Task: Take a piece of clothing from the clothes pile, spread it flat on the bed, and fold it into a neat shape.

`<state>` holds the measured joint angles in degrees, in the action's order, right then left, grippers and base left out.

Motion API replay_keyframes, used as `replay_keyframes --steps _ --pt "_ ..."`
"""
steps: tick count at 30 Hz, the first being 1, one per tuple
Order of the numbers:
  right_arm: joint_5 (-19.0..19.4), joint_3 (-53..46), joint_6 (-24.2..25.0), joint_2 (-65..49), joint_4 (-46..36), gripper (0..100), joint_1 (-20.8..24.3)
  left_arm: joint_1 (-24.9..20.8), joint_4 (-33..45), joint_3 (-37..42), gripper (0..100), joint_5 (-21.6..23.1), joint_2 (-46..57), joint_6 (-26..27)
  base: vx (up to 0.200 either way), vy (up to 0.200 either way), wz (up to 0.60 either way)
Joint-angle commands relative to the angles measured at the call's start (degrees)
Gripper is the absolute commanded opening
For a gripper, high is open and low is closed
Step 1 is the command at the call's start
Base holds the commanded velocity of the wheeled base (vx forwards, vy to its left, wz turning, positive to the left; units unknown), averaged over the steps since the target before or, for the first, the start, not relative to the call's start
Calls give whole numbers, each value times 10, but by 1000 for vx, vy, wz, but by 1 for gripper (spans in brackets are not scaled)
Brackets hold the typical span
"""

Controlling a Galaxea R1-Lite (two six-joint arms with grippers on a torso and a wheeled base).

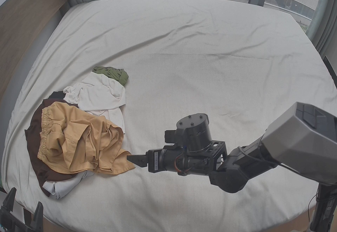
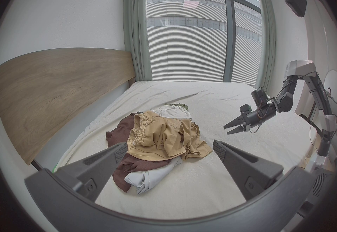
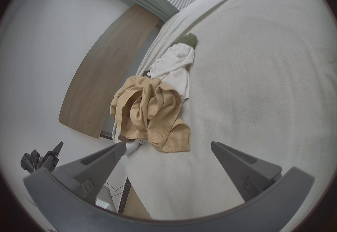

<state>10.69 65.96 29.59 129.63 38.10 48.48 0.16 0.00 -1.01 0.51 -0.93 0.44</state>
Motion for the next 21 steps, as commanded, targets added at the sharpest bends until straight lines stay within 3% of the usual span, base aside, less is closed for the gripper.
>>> replay_keyframes --steps 1,7,13,21 --pt "0 19 2 38 -3 100 10 0 0 10 100 0 9 0 0 0 0" --pt "0 27 9 60 -10 100 18 0 0 10 100 0 9 0 0 0 0" --pt "1 66 50 80 -33 100 32 0 0 10 100 0 9 0 0 0 0" --pt "-1 137 52 118 -80 100 35 0 0 10 100 0 9 0 0 0 0"
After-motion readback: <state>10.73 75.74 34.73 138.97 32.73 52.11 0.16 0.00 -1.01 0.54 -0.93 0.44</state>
